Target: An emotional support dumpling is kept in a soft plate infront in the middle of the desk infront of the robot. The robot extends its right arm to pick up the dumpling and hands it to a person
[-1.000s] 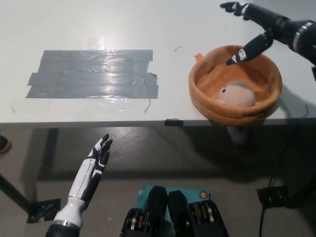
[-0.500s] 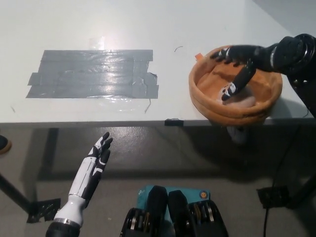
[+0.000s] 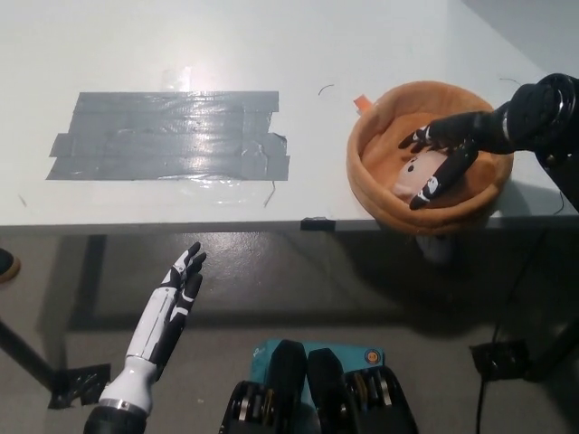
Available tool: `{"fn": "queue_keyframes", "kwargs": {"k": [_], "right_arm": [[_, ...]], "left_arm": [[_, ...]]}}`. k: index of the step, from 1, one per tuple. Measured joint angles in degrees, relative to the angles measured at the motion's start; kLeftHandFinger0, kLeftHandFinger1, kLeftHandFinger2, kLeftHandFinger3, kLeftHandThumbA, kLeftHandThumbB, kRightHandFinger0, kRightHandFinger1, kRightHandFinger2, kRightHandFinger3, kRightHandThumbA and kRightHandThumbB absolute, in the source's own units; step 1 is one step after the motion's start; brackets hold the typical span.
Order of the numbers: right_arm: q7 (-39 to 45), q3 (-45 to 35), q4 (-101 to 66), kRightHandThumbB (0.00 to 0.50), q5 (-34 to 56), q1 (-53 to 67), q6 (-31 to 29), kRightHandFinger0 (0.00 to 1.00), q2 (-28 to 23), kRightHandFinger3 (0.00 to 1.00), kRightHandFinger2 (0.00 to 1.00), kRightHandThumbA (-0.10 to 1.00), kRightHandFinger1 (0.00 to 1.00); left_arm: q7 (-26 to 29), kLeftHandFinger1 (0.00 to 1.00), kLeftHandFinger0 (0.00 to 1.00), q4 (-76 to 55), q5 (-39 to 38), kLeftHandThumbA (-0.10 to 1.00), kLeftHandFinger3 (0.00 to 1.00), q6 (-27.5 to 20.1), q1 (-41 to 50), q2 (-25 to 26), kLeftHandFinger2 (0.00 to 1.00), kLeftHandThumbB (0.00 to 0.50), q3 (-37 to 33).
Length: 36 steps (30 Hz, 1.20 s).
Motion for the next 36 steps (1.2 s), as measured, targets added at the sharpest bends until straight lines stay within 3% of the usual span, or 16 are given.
{"fn": "queue_keyframes", "kwargs": {"k": [4,14,16,17,18,19,20,21,22,25,26,28,30,31,35,36], "right_arm": [[0.71,0.28,0.02,0.397,-1.17,-0.16,0.02,1.0,0.0,1.0,1.0,1.0,1.0],[0.97,0.2,2.13,0.341,-3.38,-0.99,0.04,1.0,0.01,1.0,1.0,1.0,1.0],[0.93,0.13,2.26,0.242,-3.71,-0.99,-0.04,1.0,0.03,1.0,1.0,1.0,1.0],[0.92,0.05,2.42,0.179,-3.76,-0.99,-0.05,0.81,0.06,1.0,1.0,0.68,0.97],[0.8,-0.01,3.3,0.165,-4.11,-1.0,-0.12,0.66,0.18,1.0,1.0,0.48,0.82],[0.71,0.0,4.03,0.12,-4.41,-1.04,-0.16,0.45,0.3,1.0,0.81,0.3,0.57],[0.56,0.19,5.03,0.148,-4.86,-1.05,-0.3,0.32,0.47,1.0,0.69,0.07,0.45],[0.24,0.62,5.88,0.148,-5.5,-1.06,-0.59,0.1,0.61,1.0,0.4,-0.01,0.19],[-0.04,1.05,6.52,0.175,-6.02,-1.07,-0.86,0.0,0.73,1.0,0.19,-0.1,0.01],[-1.77,2.75,8.31,0.191,-8.17,-1.71,-2.63,0.0,1.02,0.87,0.15,-0.1,0.03],[-1.94,2.92,8.39,0.185,-8.54,-1.79,-3.05,0.0,1.02,0.73,0.24,-0.1,0.14],[-2.2,3.2,8.64,0.188,-9.26,-1.79,-3.96,0.04,1.02,0.8,0.37,-0.1,0.3],[-2.42,3.21,8.93,0.174,-9.76,-1.78,-4.6,0.15,1.02,0.72,0.56,-0.1,0.53],[-2.62,3.21,9.1,0.175,-10.06,-1.78,-4.99,0.21,1.02,0.75,0.59,-0.1,0.57],[-3.03,3.21,9.78,0.168,-10.77,-1.66,-6.74,0.18,0.99,0.74,0.63,-0.1,0.58],[-3.12,3.19,9.77,0.17,-10.84,-1.62,-6.95,0.17,0.99,0.62,0.67,-0.1,0.6]], "left_arm": [[0.0,1.0,1.0,0.0,0.0,1.0,1.0,0.02,0.0,0.0,1.0,0.006,0.01],[-0.02,1.0,1.0,0.01,-0.2,1.0,1.0,0.01,-0.46,0.02,1.0,0.016,0.11],[-0.01,1.0,1.0,0.01,-0.19,1.0,1.0,0.0,-0.46,0.03,1.0,0.016,0.1],[-0.01,1.0,1.0,0.01,-0.19,1.0,1.0,0.0,-0.46,0.03,1.0,0.016,0.1],[-0.01,1.0,1.0,0.03,-0.19,1.0,1.0,-0.02,-0.5,0.04,1.0,0.011,0.12],[-0.01,1.0,1.0,0.05,-0.19,1.0,1.0,-0.03,-0.56,0.06,1.0,0.01,0.13],[-0.01,1.0,1.0,0.07,-0.2,1.0,1.0,-0.04,-0.67,0.08,1.0,0.01,0.18],[-0.01,1.0,1.0,0.07,-0.23,1.0,1.0,-0.04,-0.84,0.1,1.0,0.016,0.29],[-0.01,1.0,1.0,0.07,-0.26,1.0,1.0,-0.04,-0.99,0.1,1.0,0.017,0.36],[-0.03,1.0,1.0,0.07,-0.34,0.99,1.0,-0.04,-1.38,0.1,1.0,0.0,0.48],[-0.05,1.0,1.0,0.07,-0.41,0.99,1.0,-0.03,-1.37,0.1,1.0,0.0,0.48],[-0.06,1.0,1.0,0.07,-0.51,1.0,1.0,-0.03,-1.36,0.11,1.0,0.013,0.48],[-0.06,1.0,1.0,0.07,-0.52,1.0,1.0,-0.03,-1.34,0.11,1.0,0.012,0.48],[-0.07,1.0,1.0,0.07,-0.52,1.0,1.0,-0.03,-1.33,0.11,1.0,0.012,0.49],[-0.08,1.0,1.0,0.07,-0.61,1.0,1.0,-0.04,-1.33,0.11,1.0,0.014,0.49],[-0.09,1.0,1.0,0.07,-0.63,1.0,1.0,-0.03,-1.33,0.11,1.0,0.011,0.48]]}}
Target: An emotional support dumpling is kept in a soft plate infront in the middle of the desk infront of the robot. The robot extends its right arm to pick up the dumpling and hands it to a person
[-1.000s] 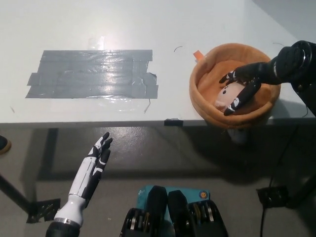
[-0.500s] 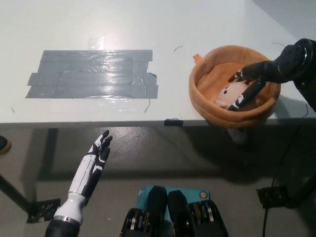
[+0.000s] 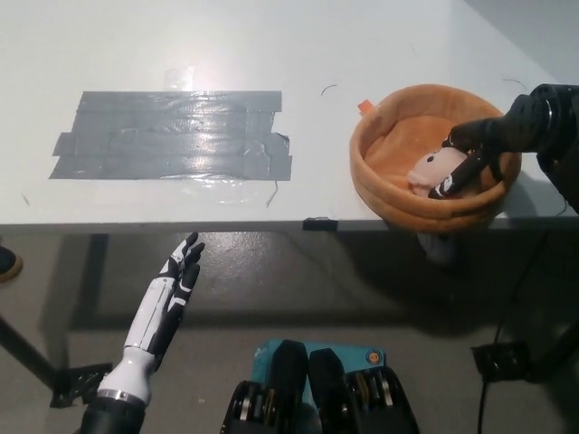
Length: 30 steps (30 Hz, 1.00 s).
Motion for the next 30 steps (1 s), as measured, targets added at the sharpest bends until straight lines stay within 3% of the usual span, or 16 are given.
{"fn": "queue_keyframes", "kwargs": {"k": [1,2,4,6,7,8,9,10,11,12,13,16,20,27,30], "right_arm": [[-0.23,-0.12,-0.05,0.169,-0.09,0.13,-0.26,0.18,0.0,0.59,0.74,-0.1,0.65],[-0.41,-0.23,-0.05,0.151,-0.11,0.22,-0.41,0.16,0.0,0.74,0.81,-0.1,0.66],[-1.54,-1.09,-0.1,0.151,-0.17,0.72,-1.14,0.19,0.0,0.76,0.94,-0.1,0.72],[-2.55,-2.22,-0.37,0.146,-0.15,1.31,-1.73,0.31,-0.03,0.66,0.99,-0.1,0.8],[-3.27,-3.07,-0.79,0.126,-0.05,1.76,-2.13,0.31,-0.08,0.52,0.97,-0.1,0.8],[-4.5,-4.99,-1.75,0.126,0.09,2.92,-2.65,0.38,-0.18,0.33,1.0,-0.1,0.86],[-5.39,-6.69,-2.61,0.122,0.35,3.87,-2.94,0.4,-0.21,0.39,1.0,-0.1,0.85],[-6.13,-8.35,-3.28,0.15,0.58,4.71,-3.12,0.3,-0.21,0.59,1.0,-0.1,0.81],[-7.14,-10.16,-4.15,0.146,0.97,5.66,-3.33,0.26,-0.17,0.76,1.0,-0.1,0.81],[-7.99,-12.01,-4.91,0.165,1.3,6.33,-3.45,0.27,-0.16,0.9,1.0,-0.1,0.75],[-8.91,-13.68,-5.46,0.15,1.52,6.81,-3.5,0.29,-0.11,1.0,1.0,-0.1,0.75],[-11.82,-18.82,-7.68,0.143,2.5,7.37,-3.57,0.31,0.23,1.0,1.0,-0.1,0.71],[-15.94,-25.61,-12.35,0.125,3.49,7.37,-3.69,0.34,1.43,1.0,1.0,-0.1,0.77],[-21.71,-35.32,-25.87,0.123,5.45,7.27,-3.52,0.2,4.71,1.0,0.99,-0.1,0.64],[-23.23,-36.9,-30.93,0.132,5.83,6.83,-3.15,0.08,5.57,1.0,0.96,-0.1,0.58]], "left_arm": [[-0.04,1.0,1.0,0.0,-0.03,1.0,1.0,-0.01,0.0,0.0,1.0,0.01,-0.01],[-0.06,1.0,1.0,0.0,-0.04,1.0,1.0,-0.01,0.0,0.0,1.0,0.007,-0.01],[-0.16,1.0,1.0,0.0,-0.07,1.0,1.0,-0.06,0.0,0.0,1.0,0.006,-0.01],[-0.24,1.0,1.0,0.0,-0.07,0.99,1.0,-0.06,0.0,0.0,1.0,0.0,-0.01],[-0.28,1.0,1.0,0.0,-0.06,0.99,1.0,-0.06,0.0,0.0,1.0,0.0,-0.01],[-0.34,1.0,1.0,0.0,-0.07,0.99,1.0,-0.06,0.0,0.0,1.0,0.008,-0.01],[-0.39,1.0,1.0,0.0,-0.09,0.99,1.0,-0.06,-0.02,0.0,1.0,0.009,0.0],[-0.4,1.0,1.0,0.0,-0.11,0.99,1.0,-0.06,-0.03,-0.01,1.0,0.02,0.0],[-0.41,1.0,1.0,0.0,-0.12,1.0,1.0,-0.05,-0.06,-0.01,1.0,0.02,0.0],[-0.43,1.0,1.0,0.0,-0.11,1.0,1.0,-0.04,-0.16,-0.01,1.0,0.012,0.0],[-0.43,1.0,1.0,0.01,-0.11,1.0,1.0,-0.04,-0.27,-0.01,1.0,0.001,0.0],[-0.44,1.0,1.0,0.1,-0.11,1.0,1.0,-0.04,-0.94,-0.02,1.0,0.0,-0.01],[-0.46,1.0,1.0,0.59,-0.11,1.0,1.0,-0.04,-2.01,-0.02,1.0,0.004,-0.01],[-0.62,1.0,1.0,1.08,-0.14,0.99,1.0,-0.03,-4.64,-0.02,1.0,0.0,-0.02],[-0.68,1.0,1.0,1.33,-0.16,0.97,1.0,-0.06,-5.6,-0.03,1.0,0.0,-0.06]]}}
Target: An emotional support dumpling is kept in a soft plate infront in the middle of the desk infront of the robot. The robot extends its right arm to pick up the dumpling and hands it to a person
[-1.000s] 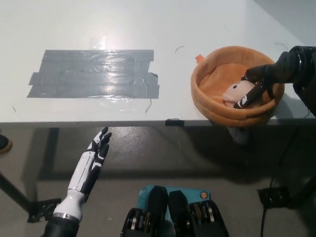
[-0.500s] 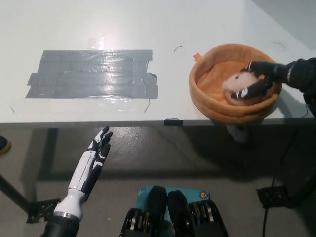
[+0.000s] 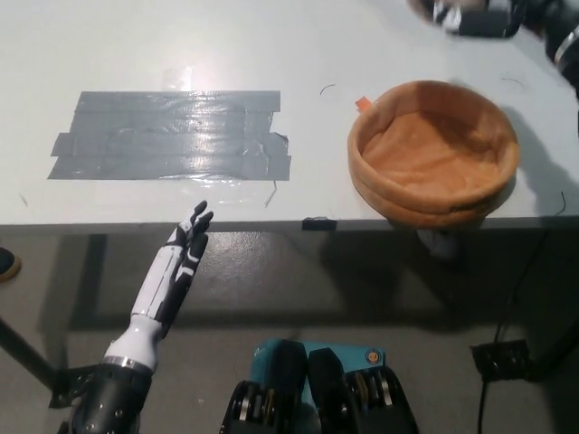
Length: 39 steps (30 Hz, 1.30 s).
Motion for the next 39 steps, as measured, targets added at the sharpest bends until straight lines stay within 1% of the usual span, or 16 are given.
{"fn": "queue_keyframes", "kwargs": {"k": [2,4,7,8,13,16,18,20,21,22,24,25,29,32,34,39], "right_arm": [[-1.05,-0.19,-2.65,0.139,-0.01,-0.45,0.09,0.09,0.45,1.0,1.0,-0.1,0.62],[-1.69,-0.15,-3.58,0.147,-0.03,-0.93,0.09,0.11,0.75,1.0,1.0,-0.1,0.64],[-2.32,0.64,-4.57,0.145,-0.66,-1.45,1.17,0.09,1.21,1.0,1.0,-0.1,0.61],[-2.43,1.0,-5.01,0.137,-0.87,-1.52,1.62,0.07,1.4,1.0,0.96,-0.1,0.57],[-3.13,2.78,-3.3,0.152,-1.17,-2.72,2.4,0.09,3.92,1.0,0.97,-0.1,0.6],[-3.92,4.26,-0.68,0.161,-1.49,-4.1,2.41,0.01,5.5,0.96,0.88,-0.1,0.47],[-4.78,5.7,3.35,0.15,-1.98,-5.44,1.82,0.01,6.49,0.96,0.89,-0.1,0.48],[-5.59,7.14,7.25,0.178,-2.63,-6.51,1.58,0.05,7.39,0.97,0.94,-0.1,0.53],[-6.06,7.63,8.84,0.195,-2.87,-6.87,1.47,0.08,7.91,0.93,0.93,-0.1,0.55],[-6.65,7.89,11.17,0.214,-3.07,-7.26,1.25,0.07,8.53,0.88,0.9,-0.1,0.54],[-7.84,8.46,15.87,0.224,-3.17,-8.21,0.44,0.0,9.75,0.78,0.79,-0.1,0.41],[-8.33,8.74,18.21,0.203,-3.24,-8.52,-0.06,0.0,10.19,0.77,0.77,-0.1,0.35],[-11.95,11.09,28.63,0.201,-3.83,-9.82,-2.97,0.0,12.94,0.83,0.78,-0.1,0.3],[-14.8,13.23,35.4,0.2,-4.7,-10.45,-5.45,0.0,14.99,0.83,0.92,-0.1,0.45],[-16.42,14.12,38.88,0.193,-5.02,-10.44,-6.85,0.0,16.49,0.84,0.96,-0.1,0.48],[-19.36,15.18,45.4,0.2,-5.19,-10.43,-9.54,0.0,18.87,0.82,0.86,-0.1,0.41]], "left_arm": [[-0.03,1.0,1.0,0.13,-0.01,0.97,1.0,0.0,-0.15,-0.03,1.0,0.0,-0.1],[-0.08,1.0,1.0,0.32,-0.01,0.99,1.0,-0.03,-0.15,-0.16,1.0,0.025,-0.25],[-0.08,1.0,1.0,0.49,0.05,1.0,1.0,-0.06,0.01,-0.18,1.0,0.042,-0.47],[-0.09,1.0,1.0,0.49,0.1,1.0,1.0,-0.06,0.12,-0.18,1.0,0.055,-0.57],[-0.23,1.0,1.0,0.47,0.07,1.0,1.0,-0.03,0.76,-0.19,1.0,0.036,-0.85],[-0.53,1.0,1.0,0.47,-0.04,1.0,1.0,-0.03,0.81,-0.17,1.0,0.044,-0.83],[-0.64,1.0,1.0,0.47,-0.03,1.0,1.0,-0.04,0.83,-0.23,1.0,0.045,-0.85],[-0.65,1.0,1.0,0.47,0.03,1.0,1.0,-0.04,0.85,-0.23,1.0,0.046,-0.89],[-0.66,1.0,1.0,0.46,0.14,1.0,1.0,-0.04,0.86,-0.22,1.0,0.039,-0.95],[-0.66,1.0,1.0,0.44,0.25,1.0,1.0,-0.04,0.9,-0.2,1.0,0.032,-1.05],[-0.71,1.0,1.0,0.38,0.37,1.0,1.0,-0.03,0.98,-0.21,1.0,0.029,-1.22],[-0.74,1.0,1.0,0.36,0.43,1.0,1.0,-0.03,0.99,-0.22,1.0,0.012,-1.31],[-0.77,1.0,1.0,0.19,0.7,0.98,1.0,-0.01,1.19,-0.24,1.0,0.0,-1.51],[-0.78,1.0,1.0,0.13,0.69,0.98,1.0,-0.02,1.21,-0.25,1.0,0.007,-1.52],[-0.78,1.0,1.0,0.12,0.71,0.98,1.0,-0.02,1.2,-0.25,1.0,0.008,-1.52],[-0.79,1.0,1.0,0.09,0.78,0.97,1.0,-0.02,1.18,-0.24,1.0,0.008,-1.52]]}}
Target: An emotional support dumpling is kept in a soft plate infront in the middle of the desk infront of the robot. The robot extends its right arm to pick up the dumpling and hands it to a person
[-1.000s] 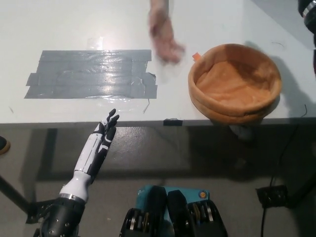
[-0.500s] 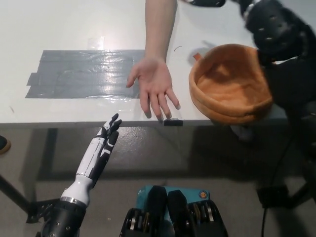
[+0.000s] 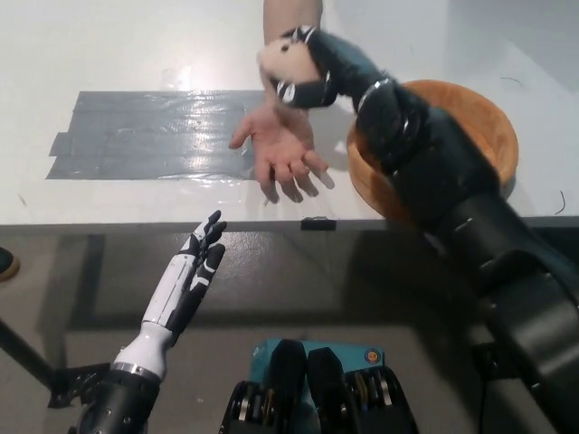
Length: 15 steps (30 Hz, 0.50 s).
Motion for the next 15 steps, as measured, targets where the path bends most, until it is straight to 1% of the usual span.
{"fn": "queue_keyframes", "kwargs": {"k": [1,3,4,5,6,7,8,9,10,11,12,14,15], "right_arm": [[-0.63,0.22,1.15,0.195,-0.03,0.05,-0.46,0.0,0.36,0.83,0.85,-0.1,0.4],[-1.72,0.63,3.07,0.19,-0.06,0.18,-1.28,0.0,1.04,0.86,0.89,-0.1,0.44],[-2.16,0.77,3.75,0.19,-0.06,0.26,-1.65,0.0,1.27,0.86,0.89,-0.1,0.45],[-2.58,0.88,4.25,0.197,-0.05,0.4,-1.96,0.01,1.52,0.88,0.9,-0.1,0.46],[-2.9,0.97,4.73,0.215,-0.04,0.51,-2.27,0.13,1.73,0.98,0.94,-0.1,0.56],[-3.2,1.03,5.06,0.222,-0.04,0.61,-2.55,0.35,1.89,1.0,1.0,0.04,0.8],[-3.46,1.2,5.44,0.327,-0.05,0.69,-2.65,1.0,2.07,1.0,1.0,0.45,1.0],[-3.35,1.48,5.75,0.391,-0.05,0.74,-2.5,1.0,2.22,1.0,1.0,0.59,1.0],[-2.73,1.87,6.11,0.473,-0.05,0.75,-2.11,1.0,2.42,1.0,1.0,0.68,1.0],[-2.18,2.12,6.18,0.499,-0.05,0.75,-1.75,1.0,2.46,1.0,1.0,0.72,1.0],[-1.3,2.57,6.19,0.5,-0.06,0.75,-1.37,1.0,2.47,1.0,1.0,0.73,1.0],[0.52,3.45,6.09,0.5,-0.09,0.74,-0.55,1.0,2.41,1.0,1.0,0.87,1.0],[1.11,3.75,5.97,0.5,-0.11,0.74,-0.31,1.0,2.32,1.0,1.0,0.88,1.0]], "left_arm": [[-0.01,1.0,1.0,-0.01,0.01,0.97,1.0,0.0,-0.01,0.0,1.0,0.005,-0.01],[-0.02,1.0,1.0,-0.02,0.08,0.97,1.0,0.0,-0.01,0.02,1.0,0.002,-0.02],[-0.02,1.0,1.0,-0.02,0.1,0.97,1.0,0.0,-0.01,0.02,1.0,0.002,-0.02],[-0.02,1.0,1.0,-0.02,0.1,0.96,1.0,0.0,-0.01,0.02,1.0,0.006,-0.01],[-0.02,1.0,1.0,-0.02,0.1,0.96,1.0,0.0,0.0,0.02,1.0,0.001,-0.01],[-0.03,1.0,1.0,-0.05,0.1,0.96,1.0,0.0,0.0,0.02,1.0,0.001,-0.01],[-0.03,1.0,1.0,-0.09,0.1,0.96,1.0,0.0,0.01,0.02,1.0,0.0,-0.01],[-0.03,1.0,1.0,-0.14,0.1,0.96,1.0,0.0,0.05,0.02,1.0,0.0,-0.01],[-0.03,1.0,1.0,-0.16,0.11,0.95,1.0,0.0,0.08,0.01,1.0,0.0,-0.02],[-0.03,1.0,1.0,-0.17,0.11,0.95,1.0,0.0,0.12,0.01,1.0,0.0,-0.02],[-0.04,1.0,1.0,-0.18,0.12,0.95,1.0,0.0,0.17,0.02,1.0,0.001,-0.02],[-0.09,1.0,1.0,-0.24,0.14,0.96,1.0,0.03,0.37,0.02,1.0,0.008,-0.03],[-0.18,1.0,1.0,-0.24,0.18,0.96,1.0,0.04,0.46,0.02,1.0,0.008,-0.03]]}}
